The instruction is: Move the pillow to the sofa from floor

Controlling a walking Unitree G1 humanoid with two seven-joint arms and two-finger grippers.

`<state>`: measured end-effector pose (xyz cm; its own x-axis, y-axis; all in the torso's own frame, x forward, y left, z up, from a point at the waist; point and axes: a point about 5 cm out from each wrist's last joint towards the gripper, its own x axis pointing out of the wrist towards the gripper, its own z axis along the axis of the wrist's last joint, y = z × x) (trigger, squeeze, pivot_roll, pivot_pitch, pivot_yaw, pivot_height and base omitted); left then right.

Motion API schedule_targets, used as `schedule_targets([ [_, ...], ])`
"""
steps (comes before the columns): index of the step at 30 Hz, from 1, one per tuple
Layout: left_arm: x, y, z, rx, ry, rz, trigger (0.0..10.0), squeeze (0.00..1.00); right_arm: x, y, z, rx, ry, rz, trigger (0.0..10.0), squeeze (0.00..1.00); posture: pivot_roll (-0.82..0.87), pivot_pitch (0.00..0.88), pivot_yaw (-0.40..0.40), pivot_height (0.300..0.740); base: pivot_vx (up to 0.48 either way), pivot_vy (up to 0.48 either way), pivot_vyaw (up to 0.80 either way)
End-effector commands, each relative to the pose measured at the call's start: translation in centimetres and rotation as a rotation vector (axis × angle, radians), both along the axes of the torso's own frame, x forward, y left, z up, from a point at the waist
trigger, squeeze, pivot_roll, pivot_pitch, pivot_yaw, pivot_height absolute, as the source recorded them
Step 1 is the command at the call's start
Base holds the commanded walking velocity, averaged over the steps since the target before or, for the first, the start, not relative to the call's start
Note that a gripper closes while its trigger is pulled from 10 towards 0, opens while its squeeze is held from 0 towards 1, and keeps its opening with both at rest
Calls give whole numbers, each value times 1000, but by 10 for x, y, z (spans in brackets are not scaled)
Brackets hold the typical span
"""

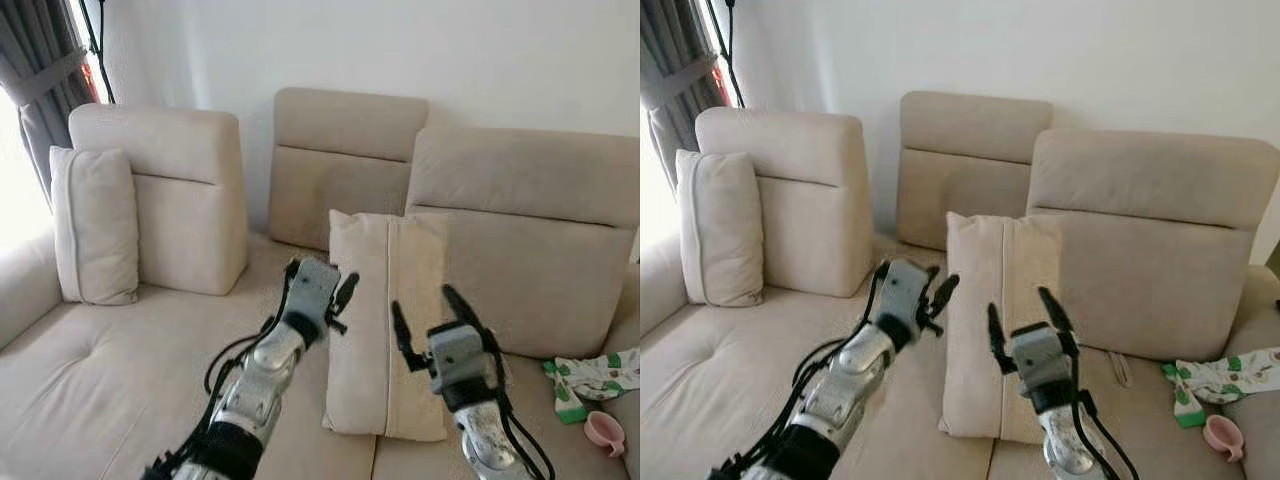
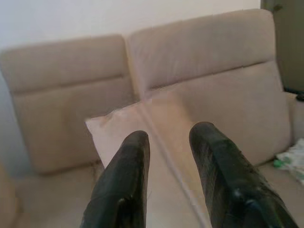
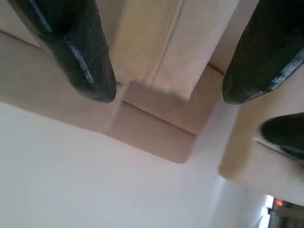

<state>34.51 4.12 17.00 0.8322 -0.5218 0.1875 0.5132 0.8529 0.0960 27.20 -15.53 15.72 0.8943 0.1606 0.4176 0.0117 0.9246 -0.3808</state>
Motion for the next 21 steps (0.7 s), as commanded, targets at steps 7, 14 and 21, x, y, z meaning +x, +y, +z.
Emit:
schedule_targets([
  [7, -19, 5, -20, -107, 89, -59, 10000, 0, -14, 2, -15, -10, 40, 15, 10000, 0, -2, 0, 19, 740, 0, 0, 0],
  [14, -31, 18, -39, -125, 151, -63, 10000, 0, -24, -6, -33, 14, 92, -19, 10000, 0, 5, 0, 18, 740, 0, 0, 0],
  [21, -49, 39, -59, -48, 170, -26, 10000, 0, -40, -16, -50, 37, 171, -41, 10000, 0, 16, 0, 20, 740, 0, 0, 0],
])
